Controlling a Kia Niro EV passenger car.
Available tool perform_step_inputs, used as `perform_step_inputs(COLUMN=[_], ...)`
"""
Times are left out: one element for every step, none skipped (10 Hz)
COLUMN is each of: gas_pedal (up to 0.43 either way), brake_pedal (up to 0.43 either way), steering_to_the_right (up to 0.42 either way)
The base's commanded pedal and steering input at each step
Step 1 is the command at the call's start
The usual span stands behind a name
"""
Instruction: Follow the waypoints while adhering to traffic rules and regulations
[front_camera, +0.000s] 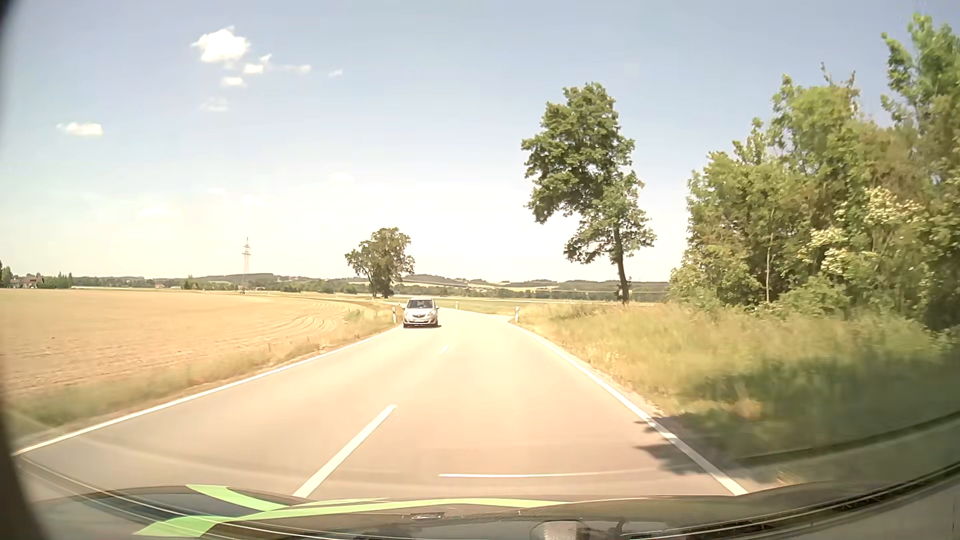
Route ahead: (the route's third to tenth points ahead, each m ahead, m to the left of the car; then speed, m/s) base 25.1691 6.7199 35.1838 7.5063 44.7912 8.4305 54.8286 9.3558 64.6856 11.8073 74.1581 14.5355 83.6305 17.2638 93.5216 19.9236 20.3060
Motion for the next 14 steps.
perform_step_inputs(gas_pedal=[0.197,0.220,0.240,0.248,0.248,0.248,0.248,0.248,0.240,0.240,0.240,0.228,0.197,0.189], brake_pedal=[0.000,0.000,0.000,0.000,0.000,0.000,0.000,0.000,0.000,0.000,0.000,0.000,0.000,0.000], steering_to_the_right=[-0.015,-0.015,-0.015,-0.015,-0.015,-0.015,-0.015,-0.015,-0.015,-0.017,-0.018,-0.018,-0.018,-0.018])
